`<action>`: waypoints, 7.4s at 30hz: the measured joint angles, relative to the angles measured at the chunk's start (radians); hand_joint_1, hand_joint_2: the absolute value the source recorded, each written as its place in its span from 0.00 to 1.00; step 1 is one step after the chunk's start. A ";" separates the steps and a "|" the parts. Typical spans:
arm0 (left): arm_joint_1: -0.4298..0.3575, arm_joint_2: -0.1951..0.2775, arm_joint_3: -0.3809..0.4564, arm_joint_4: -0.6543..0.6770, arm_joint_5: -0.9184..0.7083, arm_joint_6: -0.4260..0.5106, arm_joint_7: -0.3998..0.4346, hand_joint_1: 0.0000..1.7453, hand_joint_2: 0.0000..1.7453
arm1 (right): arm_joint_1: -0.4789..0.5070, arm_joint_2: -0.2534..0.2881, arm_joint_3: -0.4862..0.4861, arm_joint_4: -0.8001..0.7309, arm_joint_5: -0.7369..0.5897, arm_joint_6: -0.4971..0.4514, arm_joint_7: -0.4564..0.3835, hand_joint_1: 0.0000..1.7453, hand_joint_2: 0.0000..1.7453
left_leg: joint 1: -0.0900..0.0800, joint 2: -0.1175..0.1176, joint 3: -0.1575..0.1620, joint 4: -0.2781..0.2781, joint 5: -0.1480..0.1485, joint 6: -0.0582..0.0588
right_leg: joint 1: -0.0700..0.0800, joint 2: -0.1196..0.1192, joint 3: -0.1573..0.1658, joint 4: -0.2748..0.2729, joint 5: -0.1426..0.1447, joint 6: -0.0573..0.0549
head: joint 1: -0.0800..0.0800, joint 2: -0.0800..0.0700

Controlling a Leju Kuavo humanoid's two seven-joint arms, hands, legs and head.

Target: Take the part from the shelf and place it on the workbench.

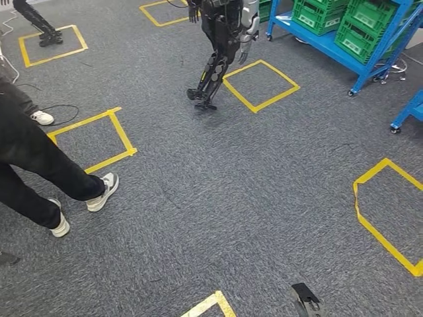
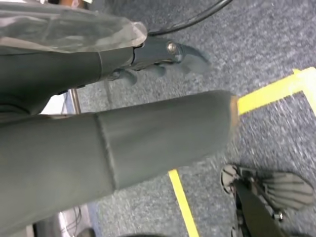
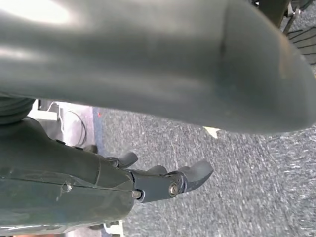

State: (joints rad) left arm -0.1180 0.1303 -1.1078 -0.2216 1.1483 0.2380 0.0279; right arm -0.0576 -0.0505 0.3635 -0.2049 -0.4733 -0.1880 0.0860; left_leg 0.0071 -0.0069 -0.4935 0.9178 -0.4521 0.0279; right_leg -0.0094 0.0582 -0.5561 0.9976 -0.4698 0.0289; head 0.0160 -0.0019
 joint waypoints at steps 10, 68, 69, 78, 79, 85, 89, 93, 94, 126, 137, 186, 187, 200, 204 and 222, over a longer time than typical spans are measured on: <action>0.002 -0.003 0.000 0.000 -0.009 -0.001 -0.013 0.00 0.00 | -0.002 0.000 0.000 0.000 -0.006 0.004 -0.006 0.00 0.00 | -0.006 0.070 0.009 0.008 -0.013 -0.014 | -0.004 -0.109 0.037 -0.028 0.008 0.006 | 0.036 0.000; 0.002 -0.005 -0.010 0.000 -0.024 -0.008 0.006 0.00 0.00 | -0.001 0.000 0.000 0.003 -0.016 0.006 0.010 0.00 0.00 | 0.000 0.049 0.005 -0.002 -0.006 -0.001 | -0.008 -0.060 -0.056 0.164 -0.063 0.022 | 0.027 0.000; 0.001 -0.005 -0.012 0.000 -0.026 -0.008 0.006 0.00 0.00 | -0.002 -0.001 0.000 0.003 -0.017 0.006 0.010 0.00 0.00 | -0.001 0.055 0.007 0.001 -0.009 -0.006 | -0.009 -0.076 -0.017 0.087 -0.031 0.024 | 0.031 0.000; -0.001 -0.004 -0.017 0.000 -0.027 -0.010 0.008 0.00 0.00 | -0.005 -0.001 0.000 0.005 -0.017 0.006 0.010 0.00 0.00 | -0.002 0.031 -0.060 0.164 -0.113 -0.047 | -0.007 -0.058 0.032 -0.048 0.019 -0.013 | 0.008 0.000; 0.000 -0.004 -0.017 0.000 -0.027 -0.010 0.008 0.00 0.00 | -0.006 -0.001 0.000 0.005 -0.017 0.006 0.010 0.00 0.00 | -0.001 0.021 -0.097 0.241 -0.147 -0.049 | -0.007 -0.051 0.030 -0.048 0.020 -0.016 | 0.003 0.000; 0.004 -0.003 -0.018 0.000 -0.025 -0.010 0.011 0.00 0.00 | -0.006 -0.001 0.000 0.005 -0.017 0.006 0.009 0.00 0.00 | -0.001 -0.015 -0.047 0.106 -0.034 -0.035 | -0.006 0.004 0.034 -0.046 0.020 -0.014 | -0.006 0.000; -0.001 -0.002 -0.018 0.000 -0.025 -0.010 0.014 0.00 0.00 | -0.006 -0.001 0.000 0.005 -0.017 0.006 0.009 0.00 0.00 | -0.004 -0.029 -0.012 0.017 -0.009 -0.019 | -0.005 0.029 0.026 -0.047 0.024 0.006 | -0.006 0.000; 0.000 -0.004 -0.018 0.000 -0.025 -0.010 0.015 0.00 0.00 | -0.005 -0.001 0.000 0.006 -0.017 0.006 0.009 0.00 0.00 | -0.001 0.006 -0.005 0.001 0.001 0.001 | -0.005 -0.032 -0.025 0.086 -0.058 0.023 | 0.010 0.000; 0.001 -0.004 -0.018 0.000 -0.025 -0.010 0.015 0.00 0.00 | -0.006 -0.001 0.000 0.006 -0.017 0.006 0.009 0.00 0.00 | -0.002 0.015 -0.005 0.001 0.000 0.003 | -0.004 -0.042 -0.057 0.160 -0.096 0.025 | 0.015 0.000; 0.002 -0.004 -0.023 0.000 -0.028 -0.018 0.019 0.00 0.00 | -0.007 -0.002 0.000 0.006 -0.030 0.004 0.012 0.00 0.00 | -0.004 0.023 -0.003 -0.002 0.001 0.005 | -0.002 -0.046 -0.090 0.236 -0.126 0.028 | 0.017 0.000; -0.002 -0.005 -0.023 0.000 -0.028 -0.019 0.018 0.00 0.00 | -0.004 -0.002 0.000 0.006 -0.030 -0.006 0.010 0.00 0.00 | -0.005 0.060 -0.009 0.042 -0.038 -0.038 | -0.002 -0.067 0.039 -0.044 0.012 -0.006 | 0.013 0.000; 0.000 0.002 -0.023 0.002 -0.020 -0.025 0.017 0.00 0.00 | -0.007 0.005 0.017 0.006 -0.052 0.025 0.031 0.00 0.00 | 0.009 0.016 -0.133 0.327 -0.180 -0.048 | -0.008 -0.027 0.004 -0.013 0.012 -0.011 | -0.008 0.000; 0.001 0.002 -0.023 0.002 -0.020 -0.025 0.017 0.00 0.00 | -0.006 0.005 0.017 0.006 -0.052 0.024 0.031 0.00 0.00 | 0.006 0.014 -0.148 0.345 -0.173 -0.041 | -0.005 -0.017 0.004 -0.013 0.012 -0.012 | -0.008 0.000; -0.004 0.002 -0.023 0.003 -0.014 -0.026 0.020 0.00 0.00 | -0.005 0.007 0.025 0.006 -0.047 0.004 0.018 0.00 0.00 | -0.030 -0.007 -0.020 0.018 -0.006 -0.010 | 0.009 -0.008 0.021 -0.035 0.012 -0.026 | -0.001 0.000; -0.004 0.002 -0.023 0.003 -0.013 -0.026 0.020 0.00 0.00 | -0.005 0.007 0.026 0.006 -0.047 0.004 0.018 0.00 0.00 | -0.031 -0.006 -0.020 0.021 -0.008 -0.005 | 0.009 -0.008 0.025 -0.037 0.013 -0.021 | 0.003 0.000; -0.003 0.001 -0.023 0.003 -0.017 -0.026 0.020 0.00 0.00 | -0.005 0.007 0.050 0.006 -0.034 0.054 0.009 0.00 0.00 | -0.028 -0.006 -0.019 0.023 -0.011 -0.001 | 0.009 -0.007 0.026 -0.041 0.015 -0.014 | 0.003 0.000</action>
State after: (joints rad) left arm -0.1212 0.1308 -1.1311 -0.2182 1.1311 0.2125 0.0477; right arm -0.0631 -0.0439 0.4140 -0.1987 -0.5075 -0.1345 0.0949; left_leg -0.0209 -0.0131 -0.5125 0.9405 -0.4629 0.0268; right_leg -0.0005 0.0510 -0.5299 0.9563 -0.4553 0.0154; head 0.0193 -0.0019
